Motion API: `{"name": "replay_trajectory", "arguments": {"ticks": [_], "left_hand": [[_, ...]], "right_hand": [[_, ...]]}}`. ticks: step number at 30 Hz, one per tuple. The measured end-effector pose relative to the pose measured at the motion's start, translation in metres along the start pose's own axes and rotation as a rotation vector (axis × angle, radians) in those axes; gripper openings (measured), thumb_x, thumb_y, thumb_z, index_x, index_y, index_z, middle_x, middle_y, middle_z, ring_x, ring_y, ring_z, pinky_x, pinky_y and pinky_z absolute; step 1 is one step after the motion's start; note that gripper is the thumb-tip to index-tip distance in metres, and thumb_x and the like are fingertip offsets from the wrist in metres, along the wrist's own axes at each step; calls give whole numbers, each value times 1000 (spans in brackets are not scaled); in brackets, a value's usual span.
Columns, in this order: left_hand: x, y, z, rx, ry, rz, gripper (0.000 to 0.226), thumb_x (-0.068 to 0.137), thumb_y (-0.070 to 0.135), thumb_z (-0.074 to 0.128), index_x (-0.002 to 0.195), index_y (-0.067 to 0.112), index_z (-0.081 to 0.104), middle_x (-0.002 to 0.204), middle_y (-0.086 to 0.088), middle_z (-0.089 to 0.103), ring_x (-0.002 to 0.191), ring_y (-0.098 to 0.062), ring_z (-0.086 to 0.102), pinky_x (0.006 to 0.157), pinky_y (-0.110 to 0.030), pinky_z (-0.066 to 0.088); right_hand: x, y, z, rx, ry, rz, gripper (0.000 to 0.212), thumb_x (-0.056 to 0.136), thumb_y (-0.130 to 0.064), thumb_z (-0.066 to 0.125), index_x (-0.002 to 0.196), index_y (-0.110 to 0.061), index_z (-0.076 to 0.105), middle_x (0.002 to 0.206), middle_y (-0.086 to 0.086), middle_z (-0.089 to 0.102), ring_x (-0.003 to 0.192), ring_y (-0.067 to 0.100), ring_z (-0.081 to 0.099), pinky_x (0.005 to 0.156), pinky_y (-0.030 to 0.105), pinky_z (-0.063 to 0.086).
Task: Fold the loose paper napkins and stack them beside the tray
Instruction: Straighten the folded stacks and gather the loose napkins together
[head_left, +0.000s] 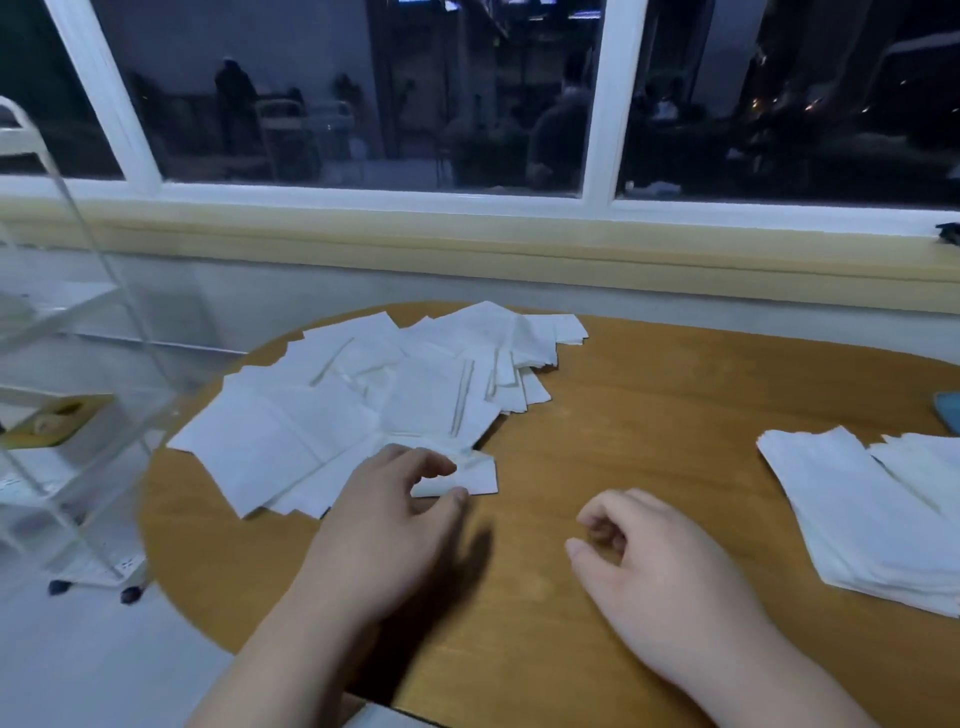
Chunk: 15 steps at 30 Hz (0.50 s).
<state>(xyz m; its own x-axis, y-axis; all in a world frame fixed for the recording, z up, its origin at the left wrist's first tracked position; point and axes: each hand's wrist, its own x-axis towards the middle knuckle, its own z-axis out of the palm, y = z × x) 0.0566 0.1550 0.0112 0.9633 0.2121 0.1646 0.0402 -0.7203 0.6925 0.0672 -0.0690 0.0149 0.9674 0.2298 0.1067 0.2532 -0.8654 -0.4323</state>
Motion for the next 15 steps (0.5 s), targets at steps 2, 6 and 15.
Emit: {"name": "replay_trajectory", "arguments": {"ticks": [2,6,15], "left_hand": [[7,-11,-11,-23,30,-25,13,89,45,60,102,43,61,110,30,54,108,5,54,92,-27,46],[22,-33,-25,-33,65,-56,17,90,41,60,107,40,61,108,26,54,111,2,50,86,-22,39],[45,-65,-37,-107,94,-110,18,90,39,60,108,39,62,111,21,55,106,3,51,75,-6,34]], "right_hand": [[20,-22,8,-11,-11,-57,18,94,-50,54,107,-38,57,104,-22,53,106,-1,48,85,21,43],[71,-61,28,-16,-4,-165,25,94,-43,56,116,-34,61,117,-20,52,119,6,43,87,19,32],[156,-127,78,-157,-58,-273,44,92,-45,57,131,-26,57,134,-4,53,128,22,44,105,39,40]]}}
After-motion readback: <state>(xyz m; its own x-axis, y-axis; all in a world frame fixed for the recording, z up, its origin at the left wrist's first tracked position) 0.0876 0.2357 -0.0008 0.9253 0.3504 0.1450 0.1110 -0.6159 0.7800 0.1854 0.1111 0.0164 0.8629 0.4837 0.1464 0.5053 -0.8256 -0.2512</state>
